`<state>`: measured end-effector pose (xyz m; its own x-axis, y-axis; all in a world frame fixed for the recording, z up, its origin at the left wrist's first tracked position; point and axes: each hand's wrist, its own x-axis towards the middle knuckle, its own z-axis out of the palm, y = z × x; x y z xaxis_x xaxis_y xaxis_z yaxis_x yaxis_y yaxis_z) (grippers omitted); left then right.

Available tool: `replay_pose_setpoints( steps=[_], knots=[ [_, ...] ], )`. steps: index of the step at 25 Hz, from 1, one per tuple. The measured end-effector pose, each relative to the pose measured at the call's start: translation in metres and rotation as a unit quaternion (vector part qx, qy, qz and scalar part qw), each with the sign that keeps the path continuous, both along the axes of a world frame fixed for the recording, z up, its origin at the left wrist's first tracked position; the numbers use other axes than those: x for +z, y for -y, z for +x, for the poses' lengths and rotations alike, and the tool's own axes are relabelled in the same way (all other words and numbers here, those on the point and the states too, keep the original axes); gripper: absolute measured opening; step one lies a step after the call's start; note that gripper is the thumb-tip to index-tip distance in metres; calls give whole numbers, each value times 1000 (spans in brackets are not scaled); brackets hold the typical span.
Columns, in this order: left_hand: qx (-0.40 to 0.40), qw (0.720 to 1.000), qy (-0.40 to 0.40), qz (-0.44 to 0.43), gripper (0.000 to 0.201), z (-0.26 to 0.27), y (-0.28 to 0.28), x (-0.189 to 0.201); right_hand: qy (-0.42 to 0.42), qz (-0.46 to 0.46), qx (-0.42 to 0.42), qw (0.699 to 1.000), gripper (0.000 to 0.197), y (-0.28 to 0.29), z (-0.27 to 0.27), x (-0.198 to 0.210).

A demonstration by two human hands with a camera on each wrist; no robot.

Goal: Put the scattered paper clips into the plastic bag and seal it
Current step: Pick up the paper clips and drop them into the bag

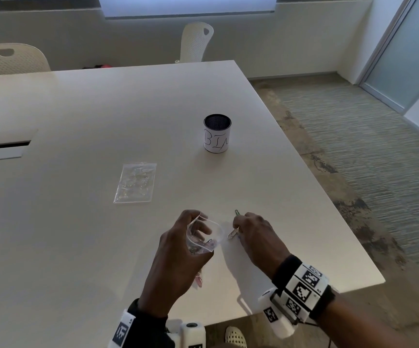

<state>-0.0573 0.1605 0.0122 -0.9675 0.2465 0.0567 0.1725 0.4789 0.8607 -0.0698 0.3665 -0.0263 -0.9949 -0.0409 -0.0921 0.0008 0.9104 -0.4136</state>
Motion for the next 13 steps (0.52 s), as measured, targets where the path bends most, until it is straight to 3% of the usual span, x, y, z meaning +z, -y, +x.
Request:
replay_pose_setpoints(
  steps=[4, 8, 10, 13],
  knots=[
    [2, 1000, 1, 1, 48, 1, 0, -2, -30, -90, -23, 995, 16, -17, -14, 9],
    [4, 1000, 6, 6, 46, 1, -2, -2, -74, -239, -30, 968, 13, -19, -10, 50],
    [2, 1000, 7, 8, 46, 1, -3, -1, -92, -298, -10, 950, 14, -8, -1, 76],
    [2, 1000, 6, -4, 45, 0, -4, 0, -103, -316, 63, 941, 11, 17, 10, 96]
  ],
)
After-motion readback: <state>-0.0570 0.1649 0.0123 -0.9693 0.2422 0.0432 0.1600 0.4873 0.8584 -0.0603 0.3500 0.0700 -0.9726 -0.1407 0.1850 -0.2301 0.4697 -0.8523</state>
